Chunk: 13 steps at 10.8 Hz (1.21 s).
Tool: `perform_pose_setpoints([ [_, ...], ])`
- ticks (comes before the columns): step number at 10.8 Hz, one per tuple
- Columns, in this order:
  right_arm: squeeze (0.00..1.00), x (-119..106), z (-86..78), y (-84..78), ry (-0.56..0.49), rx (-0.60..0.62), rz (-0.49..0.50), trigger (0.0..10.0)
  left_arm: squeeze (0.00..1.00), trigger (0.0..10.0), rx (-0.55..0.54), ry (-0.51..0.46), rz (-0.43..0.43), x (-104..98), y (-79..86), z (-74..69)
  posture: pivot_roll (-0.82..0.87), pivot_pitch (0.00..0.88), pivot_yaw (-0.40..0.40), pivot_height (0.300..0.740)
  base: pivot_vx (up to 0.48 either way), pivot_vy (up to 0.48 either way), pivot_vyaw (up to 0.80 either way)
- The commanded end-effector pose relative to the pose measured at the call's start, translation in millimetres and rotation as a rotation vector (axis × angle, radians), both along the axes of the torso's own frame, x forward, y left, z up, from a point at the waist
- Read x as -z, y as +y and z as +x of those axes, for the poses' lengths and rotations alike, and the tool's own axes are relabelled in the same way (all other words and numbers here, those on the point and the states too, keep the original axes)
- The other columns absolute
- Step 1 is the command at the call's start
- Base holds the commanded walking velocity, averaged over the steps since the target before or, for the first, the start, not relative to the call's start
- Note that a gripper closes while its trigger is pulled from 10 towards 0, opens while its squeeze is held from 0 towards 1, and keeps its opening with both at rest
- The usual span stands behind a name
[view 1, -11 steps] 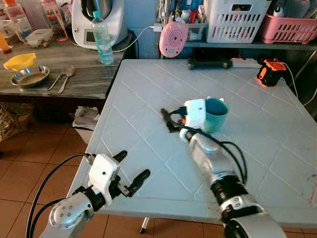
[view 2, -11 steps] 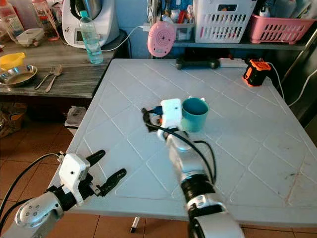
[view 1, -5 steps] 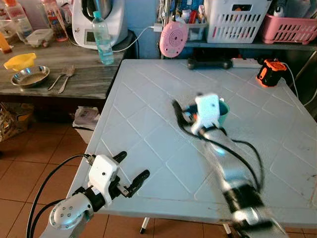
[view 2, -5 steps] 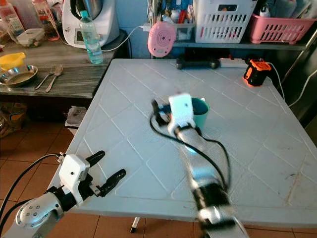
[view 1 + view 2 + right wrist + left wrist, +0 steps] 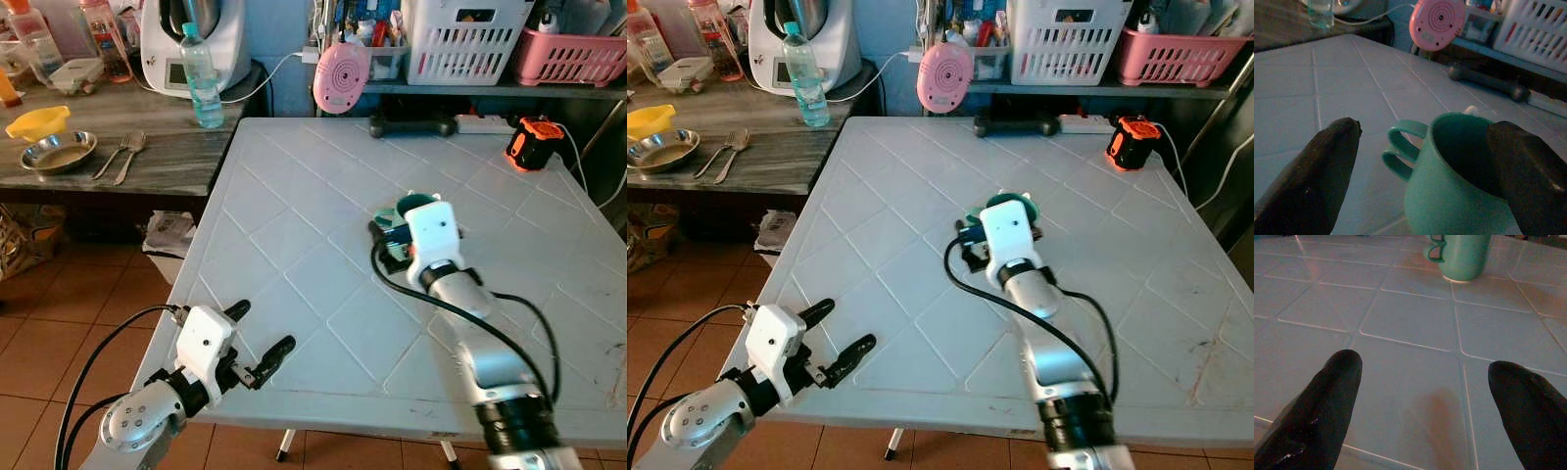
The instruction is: Setting the table
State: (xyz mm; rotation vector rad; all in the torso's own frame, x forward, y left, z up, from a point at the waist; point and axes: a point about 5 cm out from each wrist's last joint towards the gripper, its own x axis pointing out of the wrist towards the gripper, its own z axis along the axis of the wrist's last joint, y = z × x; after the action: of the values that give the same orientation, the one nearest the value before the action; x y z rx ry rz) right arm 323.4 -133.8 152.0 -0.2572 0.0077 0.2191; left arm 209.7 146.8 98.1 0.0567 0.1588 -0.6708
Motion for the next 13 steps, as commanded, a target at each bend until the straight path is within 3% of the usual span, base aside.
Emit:
perform_pose_setpoints([
  [1,0.00,-6,-0.9,0.5,-0.003,0.003,-0.013,10.0,0.00,10.0,-0.002,-0.002,0.010,0,0.1,1.9,0.15,0.004,0.035,0.740,0.000,0.000,0.00],
  [5,0.00,-2,6.1,-3.4,0.076,-0.023,-0.097,10.0,0.00,10.0,-0.001,0.007,0.011,1,-1.2,3.3,0.14,0.005,0.036,0.740,0.000,0.000,0.00],
  [6,0.00,1,8.6,-4.2,0.084,-0.038,-0.128,9.5,0.00,10.0,-0.002,0.008,0.014,2,-1.7,3.8,0.14,0.004,0.034,0.740,0.000,0.000,0.00],
  [7,0.00,5,10.5,-6.3,0.104,-0.042,-0.153,4.3,0.00,10.0,-0.003,0.011,0.014,2,-1.9,3.7,0.15,0.003,0.033,0.740,0.000,0.000,0.00],
  [8,0.00,9,10.1,-7.3,0.121,-0.054,-0.167,1.3,0.00,10.0,-0.008,0.010,0.017,2,-1.3,3.5,0.15,0.003,0.032,0.740,0.000,0.000,0.00],
  [10,0.00,13,7.9,-9.0,0.136,-0.076,-0.208,0.0,0.00,10.0,-0.012,0.012,0.021,2,-0.9,3.1,0.15,0.004,0.034,0.740,0.000,0.000,0.00],
  [13,0.00,12,9.8,-18.9,0.144,-0.094,-0.268,0.0,0.00,10.0,-0.008,0.018,0.030,3,-1.7,3.5,0.14,0.003,0.035,0.740,0.000,0.000,0.00],
])
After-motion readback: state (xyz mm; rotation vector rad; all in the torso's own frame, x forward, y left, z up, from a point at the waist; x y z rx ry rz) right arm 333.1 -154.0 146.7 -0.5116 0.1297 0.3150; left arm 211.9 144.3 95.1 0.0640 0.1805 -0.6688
